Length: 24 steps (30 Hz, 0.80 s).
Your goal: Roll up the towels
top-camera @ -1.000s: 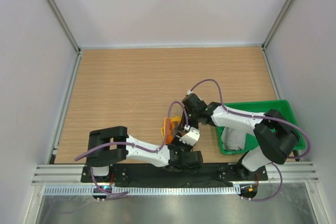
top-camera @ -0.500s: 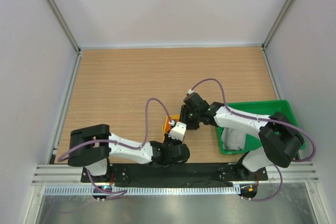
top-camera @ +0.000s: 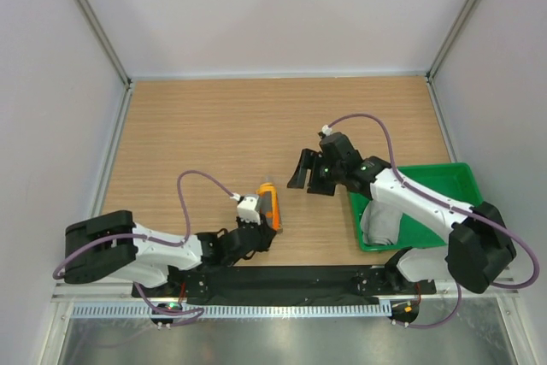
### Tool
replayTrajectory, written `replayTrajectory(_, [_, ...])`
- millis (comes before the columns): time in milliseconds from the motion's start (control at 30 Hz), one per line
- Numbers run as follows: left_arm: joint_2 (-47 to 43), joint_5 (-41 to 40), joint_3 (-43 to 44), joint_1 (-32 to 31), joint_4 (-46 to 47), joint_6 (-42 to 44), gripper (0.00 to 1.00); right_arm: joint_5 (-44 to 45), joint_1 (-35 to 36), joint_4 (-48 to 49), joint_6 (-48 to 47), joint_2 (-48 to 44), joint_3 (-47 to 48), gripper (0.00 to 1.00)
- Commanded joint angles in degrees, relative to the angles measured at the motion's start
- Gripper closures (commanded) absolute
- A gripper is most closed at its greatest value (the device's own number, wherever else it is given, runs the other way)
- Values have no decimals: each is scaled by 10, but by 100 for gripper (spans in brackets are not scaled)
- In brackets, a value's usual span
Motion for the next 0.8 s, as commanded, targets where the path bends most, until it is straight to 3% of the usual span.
replayTrajectory(0, [-20, 43, -45, 27, 67, -51, 100, -70, 3, 80, 15, 5, -59, 28])
replayTrajectory(200, [-60, 48, -78, 42, 64, -89, 100, -142, 17, 242, 34, 28, -128, 28])
replayTrajectory(400, [-60, 52, -73, 46, 37, -92, 100, -173, 24, 317, 26, 71, -134, 28])
replayTrajectory(767, [-36, 65, -66, 57, 45, -83, 100, -183, 48, 334, -9, 166, -90, 23])
